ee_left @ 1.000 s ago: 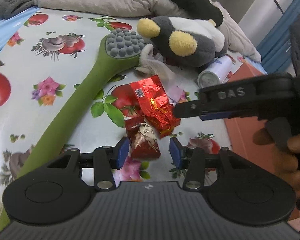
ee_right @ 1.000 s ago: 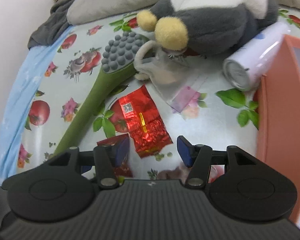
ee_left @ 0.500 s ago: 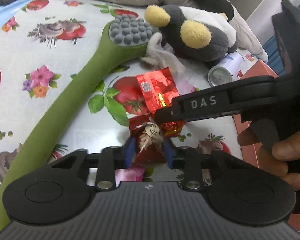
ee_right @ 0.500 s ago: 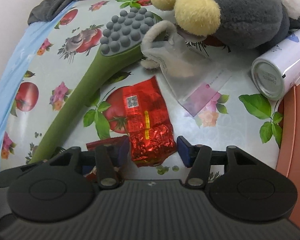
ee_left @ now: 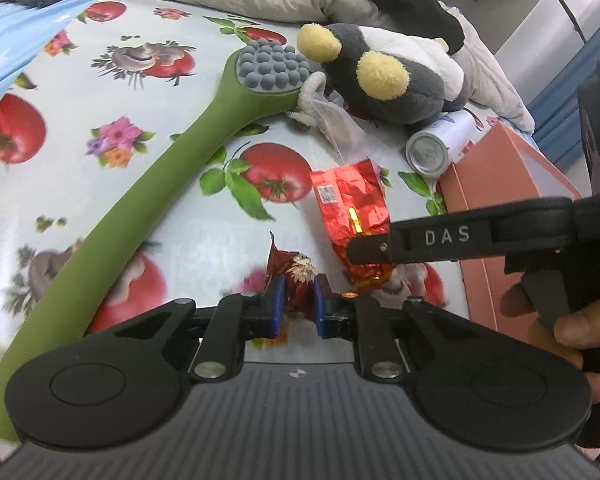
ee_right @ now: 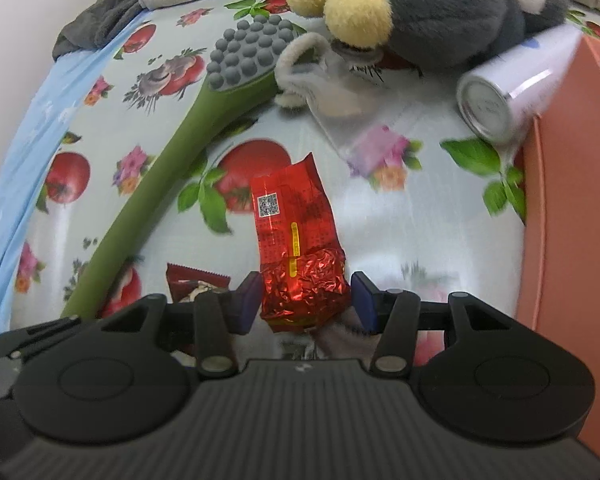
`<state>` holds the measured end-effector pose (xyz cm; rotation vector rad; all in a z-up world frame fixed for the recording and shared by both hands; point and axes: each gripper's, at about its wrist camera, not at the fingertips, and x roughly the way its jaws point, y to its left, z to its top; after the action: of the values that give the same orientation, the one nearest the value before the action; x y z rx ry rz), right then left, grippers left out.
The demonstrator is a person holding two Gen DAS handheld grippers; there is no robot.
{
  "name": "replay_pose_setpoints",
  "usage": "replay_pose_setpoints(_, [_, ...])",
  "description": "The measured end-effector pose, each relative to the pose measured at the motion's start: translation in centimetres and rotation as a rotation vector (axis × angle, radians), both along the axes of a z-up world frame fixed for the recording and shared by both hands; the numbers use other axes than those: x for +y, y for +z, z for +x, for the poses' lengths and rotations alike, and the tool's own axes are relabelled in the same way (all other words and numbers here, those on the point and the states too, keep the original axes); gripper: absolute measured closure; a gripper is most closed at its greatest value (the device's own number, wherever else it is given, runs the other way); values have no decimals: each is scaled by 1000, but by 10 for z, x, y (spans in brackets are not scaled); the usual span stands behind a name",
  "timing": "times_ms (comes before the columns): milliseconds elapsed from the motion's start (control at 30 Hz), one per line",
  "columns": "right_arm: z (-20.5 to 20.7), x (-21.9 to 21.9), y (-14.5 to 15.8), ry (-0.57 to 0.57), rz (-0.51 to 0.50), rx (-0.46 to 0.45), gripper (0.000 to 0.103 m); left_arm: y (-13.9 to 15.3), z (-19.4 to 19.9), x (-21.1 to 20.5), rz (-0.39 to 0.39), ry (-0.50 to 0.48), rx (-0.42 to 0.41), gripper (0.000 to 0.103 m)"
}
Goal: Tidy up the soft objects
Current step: 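Grasp the small red-brown packet with the left tool while the right tool grasps the red tea packet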
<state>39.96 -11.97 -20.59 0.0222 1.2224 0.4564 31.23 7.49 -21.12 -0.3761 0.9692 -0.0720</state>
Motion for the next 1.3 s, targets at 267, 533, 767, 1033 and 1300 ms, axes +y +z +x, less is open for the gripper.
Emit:
replay_pose_setpoints(267, [-59,-12,11,-31,5,12,51,13,-61,4,12,17,12,86])
replay_pose_setpoints(533, [-120,-20,11,-53,13,29,51,9,-109,5,61,-5,53,86])
replay_pose_setpoints(767, [-151,-29,-2,-77,14,28,50,1,-120,12,54,0,75,85])
replay_pose_setpoints(1033, [-158,-33,-6,-58,-2,15,39,6,-131,18,16,10,68,56])
replay_pose_setpoints(1300, [-166,-14,-4,60,-87,-93,38,10,-133,20,-15,46,65,56])
